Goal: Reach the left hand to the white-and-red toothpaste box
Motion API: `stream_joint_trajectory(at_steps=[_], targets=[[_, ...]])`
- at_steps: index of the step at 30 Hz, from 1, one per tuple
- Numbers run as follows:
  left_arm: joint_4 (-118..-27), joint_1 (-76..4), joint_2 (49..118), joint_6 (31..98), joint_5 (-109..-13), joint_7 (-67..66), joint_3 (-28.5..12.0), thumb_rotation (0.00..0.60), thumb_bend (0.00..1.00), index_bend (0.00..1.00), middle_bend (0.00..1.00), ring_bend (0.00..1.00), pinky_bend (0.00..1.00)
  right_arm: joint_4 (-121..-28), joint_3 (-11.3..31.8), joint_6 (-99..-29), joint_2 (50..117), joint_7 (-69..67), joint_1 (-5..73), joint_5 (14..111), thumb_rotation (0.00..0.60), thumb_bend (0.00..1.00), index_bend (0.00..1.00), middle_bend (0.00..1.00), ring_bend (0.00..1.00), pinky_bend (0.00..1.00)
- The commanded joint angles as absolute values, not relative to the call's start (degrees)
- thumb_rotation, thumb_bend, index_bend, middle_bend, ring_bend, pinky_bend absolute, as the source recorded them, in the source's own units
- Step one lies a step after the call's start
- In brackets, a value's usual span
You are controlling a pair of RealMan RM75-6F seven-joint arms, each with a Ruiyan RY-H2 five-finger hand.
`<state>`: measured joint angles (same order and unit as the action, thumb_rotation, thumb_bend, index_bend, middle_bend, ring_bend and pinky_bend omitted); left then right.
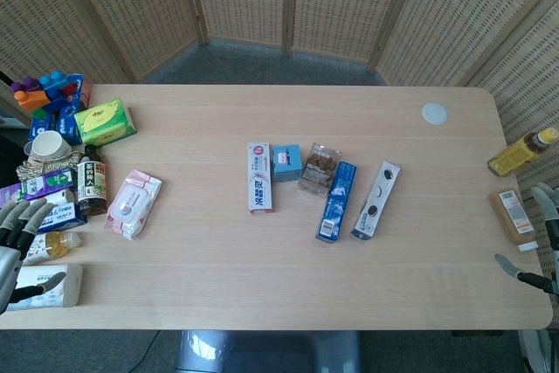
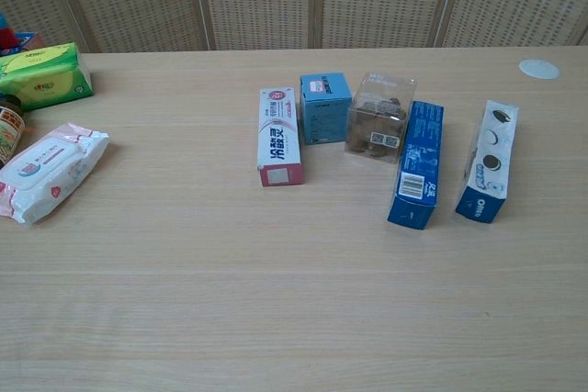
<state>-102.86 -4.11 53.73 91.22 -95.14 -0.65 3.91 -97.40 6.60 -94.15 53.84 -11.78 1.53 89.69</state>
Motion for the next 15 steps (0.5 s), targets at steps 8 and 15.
stream_joint_trajectory(at_steps=[8,15], targets=[[-99.25,-5.62,56.31,89.35,-98.27,-1.37,3.28,0.6,0.0,0.0,0.0,0.0,0.0,-97.52,6.46,-94.29,53.43,-12.82,1.3,89.81,0.6,0.0,0.0,0.0,0.0,0.0],[-91.6,-16.75,58.35,78.68,-104.85,-5.87,-0.21,0.6,0.0,0.0,0.0,0.0,0.0,-98.13,6.42,-93.91,53.01,-13.71,1.4,89.78,0.6,0.0,0.0,0.0,0.0,0.0]])
